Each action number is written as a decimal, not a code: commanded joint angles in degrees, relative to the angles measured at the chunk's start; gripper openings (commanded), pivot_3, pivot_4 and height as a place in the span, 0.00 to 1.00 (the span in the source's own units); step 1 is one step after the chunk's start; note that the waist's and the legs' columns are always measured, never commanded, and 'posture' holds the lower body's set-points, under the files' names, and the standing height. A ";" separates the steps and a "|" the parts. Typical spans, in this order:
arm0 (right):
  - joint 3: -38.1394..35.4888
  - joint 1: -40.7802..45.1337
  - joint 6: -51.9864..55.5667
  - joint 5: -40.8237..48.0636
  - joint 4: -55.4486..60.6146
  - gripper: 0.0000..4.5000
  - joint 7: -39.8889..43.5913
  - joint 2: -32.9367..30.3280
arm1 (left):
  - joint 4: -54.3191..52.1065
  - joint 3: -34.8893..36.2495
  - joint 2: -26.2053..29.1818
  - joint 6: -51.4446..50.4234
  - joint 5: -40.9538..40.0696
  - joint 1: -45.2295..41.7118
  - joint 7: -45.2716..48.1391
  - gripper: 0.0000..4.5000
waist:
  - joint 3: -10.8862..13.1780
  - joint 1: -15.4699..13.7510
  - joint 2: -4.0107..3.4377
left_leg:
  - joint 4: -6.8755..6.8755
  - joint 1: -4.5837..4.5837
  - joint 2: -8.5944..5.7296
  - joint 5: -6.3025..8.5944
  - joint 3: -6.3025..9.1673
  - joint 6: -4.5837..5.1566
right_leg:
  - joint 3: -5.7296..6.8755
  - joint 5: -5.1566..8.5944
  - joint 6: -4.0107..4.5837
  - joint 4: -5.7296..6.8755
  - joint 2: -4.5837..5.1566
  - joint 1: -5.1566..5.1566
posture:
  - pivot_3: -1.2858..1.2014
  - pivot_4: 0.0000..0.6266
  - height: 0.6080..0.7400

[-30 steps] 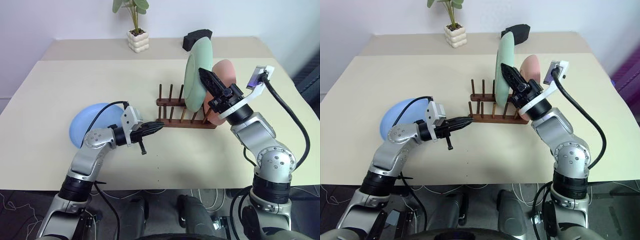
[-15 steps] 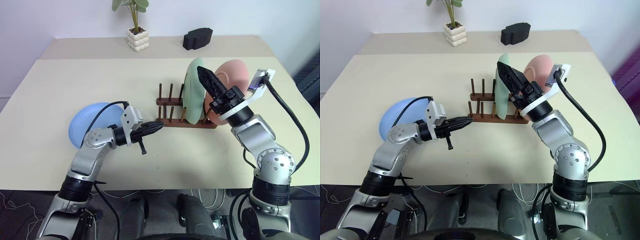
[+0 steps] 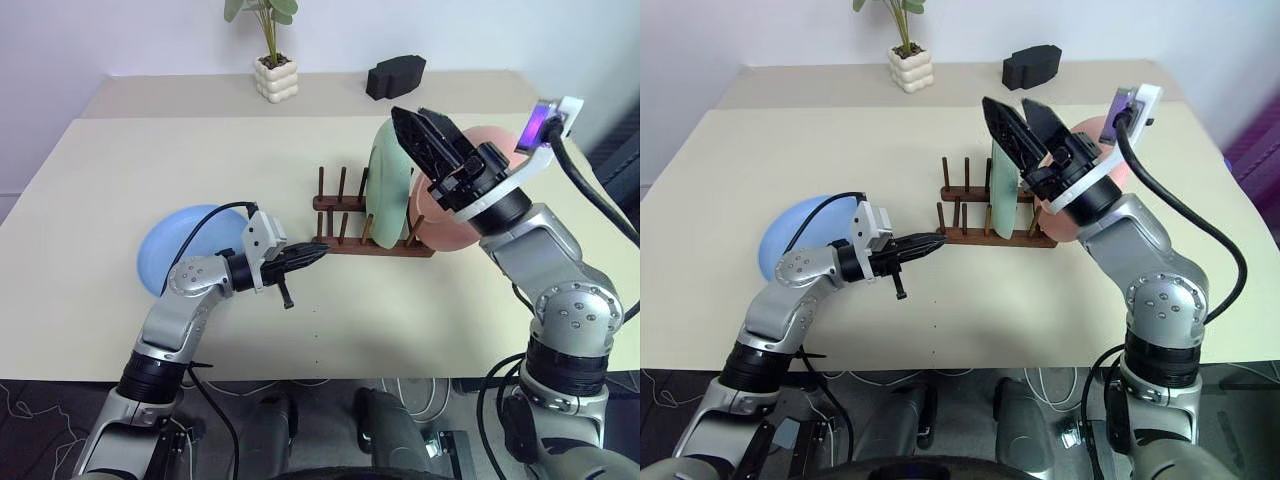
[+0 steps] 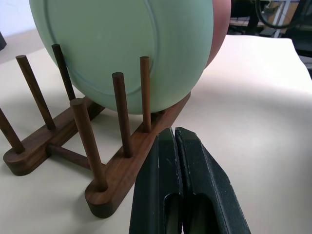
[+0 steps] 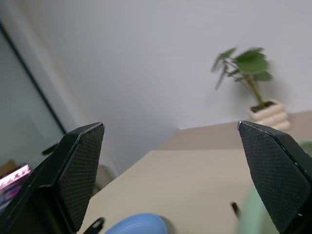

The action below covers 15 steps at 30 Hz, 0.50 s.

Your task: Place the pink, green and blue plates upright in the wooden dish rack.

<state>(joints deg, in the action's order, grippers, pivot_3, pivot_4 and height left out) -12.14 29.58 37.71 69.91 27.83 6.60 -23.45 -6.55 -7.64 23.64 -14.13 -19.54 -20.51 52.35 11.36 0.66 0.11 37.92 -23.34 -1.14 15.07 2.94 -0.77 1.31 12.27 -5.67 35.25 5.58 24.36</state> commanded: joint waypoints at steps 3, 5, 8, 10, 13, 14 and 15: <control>0.78 3.78 0.08 -5.55 3.57 0.99 4.78 -6.80 | -2.94 5.23 0.58 -2.18 -4.20 -0.80 -2.02 0.00 | 0.00 -0.01 0.01 | 0.02 -0.01 0.00 0.00 0.01 0.00 | 0.00 0.01 0.01 0.00 0.00 0.00 | 0.52 0.24 1.00; 2.60 4.66 -0.02 -9.66 3.91 1.00 7.34 -9.64 | -2.94 8.92 1.47 -6.57 -6.79 -1.38 -4.70 0.12 | 0.00 0.00 0.00 | 0.02 -0.01 0.00 0.00 0.02 0.00 | 0.01 0.01 0.01 0.01 0.00 0.00 | 0.52 0.24 1.00; 7.47 5.72 -1.26 -17.28 4.39 1.00 12.93 -13.41 | -2.92 15.25 3.85 -9.94 -8.56 -1.83 -8.84 0.41 | 0.00 0.23 0.00 | 0.02 0.00 0.01 0.00 0.02 0.00 | 0.03 0.00 -0.01 0.02 -0.02 0.01 | 0.52 0.24 1.00; 11.44 6.48 -2.89 -22.93 4.07 1.00 16.63 -14.88 | -1.38 19.77 6.27 -11.44 -8.18 -2.14 -12.40 0.65 | 0.02 0.34 0.03 | 0.01 0.00 0.01 0.00 0.02 0.00 | 0.03 0.00 -0.02 0.05 -0.02 0.05 | 0.52 0.24 1.00; 15.82 7.40 -5.17 -29.12 2.88 1.00 20.91 -15.20 | 1.46 24.09 9.41 -13.12 -7.26 -2.39 -16.11 0.99 | 0.02 0.22 0.03 | 0.01 0.00 0.02 0.00 0.02 0.00 | 0.05 -0.01 -0.03 0.09 -0.04 0.08 | 0.52 0.24 1.00; 16.86 7.63 -5.81 -30.77 2.56 1.00 22.05 -15.03 | 2.08 24.64 10.35 -13.30 -6.11 -2.27 -17.61 0.99 | 0.02 0.15 0.03 | 0.01 0.00 0.02 0.00 0.02 0.00 | 0.06 -0.01 -0.03 0.09 -0.04 0.08 | 0.52 0.24 1.00; 17.94 7.94 -6.43 -32.33 2.16 1.00 23.21 -14.76 | 3.22 25.29 11.26 -13.25 -4.58 -2.38 -19.61 0.99 | 0.02 0.06 0.03 | 0.01 -0.01 0.02 0.00 0.02 0.00 | 0.06 -0.01 -0.03 0.08 -0.04 0.07 | 0.52 0.24 1.00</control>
<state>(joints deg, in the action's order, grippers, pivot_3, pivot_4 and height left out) 5.18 35.56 33.48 40.36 29.63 27.93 -38.15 -3.91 15.85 34.06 -27.21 -25.69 -22.44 35.33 11.38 0.72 0.15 37.94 -23.36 -1.13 15.06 2.96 -0.78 1.36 12.26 -5.70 35.31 5.55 24.42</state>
